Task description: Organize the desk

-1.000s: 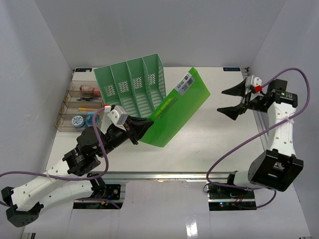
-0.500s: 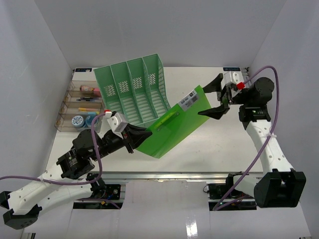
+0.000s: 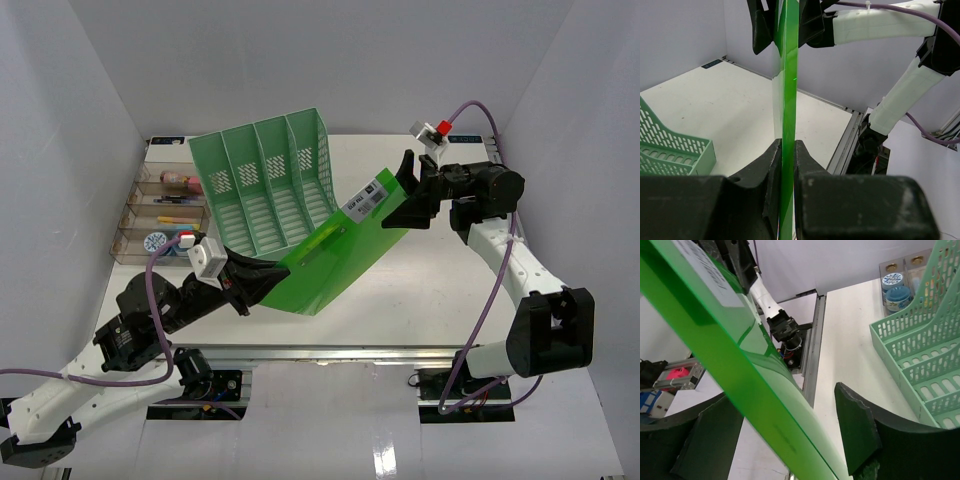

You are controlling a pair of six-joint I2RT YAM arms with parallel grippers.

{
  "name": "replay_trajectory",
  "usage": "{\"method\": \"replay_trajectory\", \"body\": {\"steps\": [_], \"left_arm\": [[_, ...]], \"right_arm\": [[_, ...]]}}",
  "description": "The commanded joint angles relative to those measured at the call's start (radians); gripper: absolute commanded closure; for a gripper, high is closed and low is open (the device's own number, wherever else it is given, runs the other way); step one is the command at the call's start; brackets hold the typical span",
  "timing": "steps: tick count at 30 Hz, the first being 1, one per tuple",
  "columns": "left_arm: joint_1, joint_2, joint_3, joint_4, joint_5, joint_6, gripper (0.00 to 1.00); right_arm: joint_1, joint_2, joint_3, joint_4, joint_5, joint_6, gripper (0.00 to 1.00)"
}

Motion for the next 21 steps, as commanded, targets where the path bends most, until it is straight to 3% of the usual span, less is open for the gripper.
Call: {"method": "replay_trajectory", "body": {"steps": [1,6,7,14,16,21], "left_arm": [[-0.001,0.003,0.036,0.065,-0.041,0.016,1.00],[-0.001,0.001,0.015,0.094,-0.069,0.008,1.00],[-0.001,-0.001,0.007,0.104,-0.084,0.005,1.00],[0.000,0.001,-0.025,0.119,-0.190,-0.026,1.00],[-0.001,-0.002,-0.036,0.123,-0.207,-0.035,0.95],[0.001,-0.004,-0.063,0.133,-0.251,-0.066,0.47]], "right_arm": [[0.045,-0.035,0.053,0.619,-0.169,0.120,0.38],[0.070,-0.040,0.068,0.619,-0.169,0.132,0.88],[0.073,-0.045,0.067,0.619,-0.169,0.132,0.92],[0.083,-0.067,0.112,0.619,-0.169,0.177,0.92],[0.083,-0.066,0.136,0.619,-0.169,0.214,0.92],[0.083,-0.060,0.181,0.619,-0.169,0.268,0.92]]}}
